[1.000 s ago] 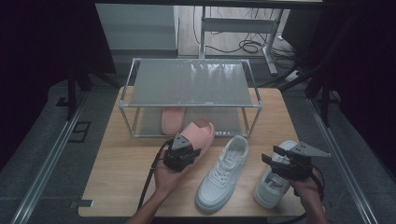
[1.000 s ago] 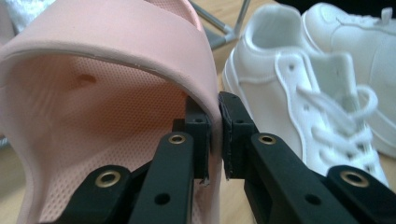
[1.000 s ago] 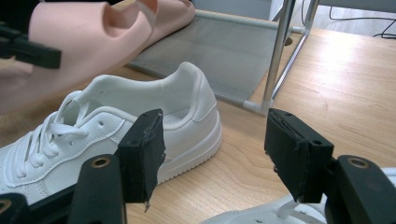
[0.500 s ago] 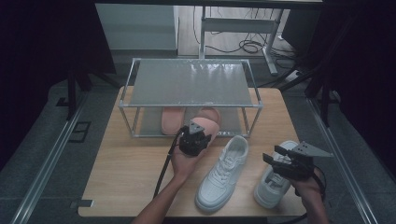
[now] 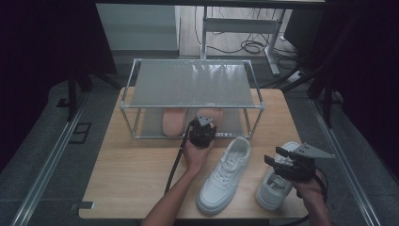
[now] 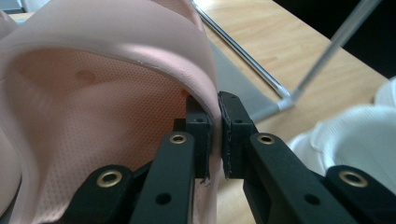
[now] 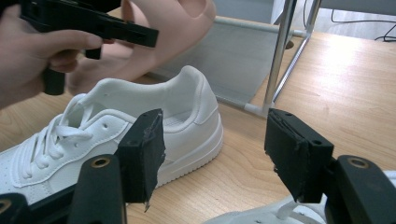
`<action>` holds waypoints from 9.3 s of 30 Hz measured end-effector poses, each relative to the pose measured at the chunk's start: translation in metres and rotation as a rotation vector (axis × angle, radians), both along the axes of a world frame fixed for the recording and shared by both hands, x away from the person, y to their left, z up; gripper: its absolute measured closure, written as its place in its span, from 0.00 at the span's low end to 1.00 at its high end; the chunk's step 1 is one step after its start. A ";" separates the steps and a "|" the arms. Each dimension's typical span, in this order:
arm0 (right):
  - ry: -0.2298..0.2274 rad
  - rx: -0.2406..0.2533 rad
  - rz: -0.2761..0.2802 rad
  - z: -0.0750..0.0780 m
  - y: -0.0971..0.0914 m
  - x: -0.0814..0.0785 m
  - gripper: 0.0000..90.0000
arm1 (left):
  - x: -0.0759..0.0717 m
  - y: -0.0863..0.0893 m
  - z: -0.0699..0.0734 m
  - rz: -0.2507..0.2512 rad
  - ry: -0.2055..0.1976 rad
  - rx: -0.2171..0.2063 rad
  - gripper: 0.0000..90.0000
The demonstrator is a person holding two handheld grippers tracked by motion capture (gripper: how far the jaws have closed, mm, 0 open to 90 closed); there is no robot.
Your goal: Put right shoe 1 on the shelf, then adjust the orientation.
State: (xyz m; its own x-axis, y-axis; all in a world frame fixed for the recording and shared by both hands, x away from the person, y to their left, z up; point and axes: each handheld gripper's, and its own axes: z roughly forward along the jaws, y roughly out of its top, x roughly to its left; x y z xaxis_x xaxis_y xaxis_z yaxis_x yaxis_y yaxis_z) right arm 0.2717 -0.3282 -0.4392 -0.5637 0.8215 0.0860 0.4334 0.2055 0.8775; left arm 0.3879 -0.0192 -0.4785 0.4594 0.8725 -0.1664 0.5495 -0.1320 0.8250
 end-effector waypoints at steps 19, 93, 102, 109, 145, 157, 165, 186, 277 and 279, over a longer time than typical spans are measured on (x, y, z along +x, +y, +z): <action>-0.007 0.013 -0.001 0.002 -0.002 -0.002 0.42 | 0.040 0.006 -0.030 0.165 0.071 -0.076 0.94; 0.009 -0.016 0.017 -0.004 0.009 0.000 0.42 | -0.049 0.068 -0.035 -0.194 0.067 0.145 1.00; 0.009 -0.012 0.011 -0.004 0.007 0.000 0.42 | -0.032 0.059 -0.036 -0.154 0.076 0.134 1.00; 0.007 -0.009 0.008 -0.003 0.006 0.000 0.42 | -0.022 0.061 -0.037 -0.128 0.088 0.119 1.00; 0.010 -0.011 0.008 -0.005 0.006 0.001 0.42 | 0.023 0.063 -0.048 -0.038 0.118 0.062 1.00; 0.013 -0.013 0.010 -0.006 0.006 0.001 0.42 | 0.026 0.063 -0.049 -0.030 0.120 0.042 0.98; 0.011 -0.010 0.008 -0.006 0.006 0.001 0.42 | 0.023 0.066 -0.048 -0.049 0.114 0.059 0.94; 0.008 -0.017 0.012 -0.004 0.008 0.000 0.42 | -0.034 0.116 -0.023 -0.170 0.095 0.068 0.61; 0.230 -0.409 0.636 -0.031 0.146 -0.041 1.00 | -0.095 0.190 -0.017 -0.138 0.189 0.084 0.35; 0.225 -0.408 0.633 -0.031 0.148 -0.040 1.00 | -0.095 0.191 -0.017 -0.134 0.185 0.082 0.35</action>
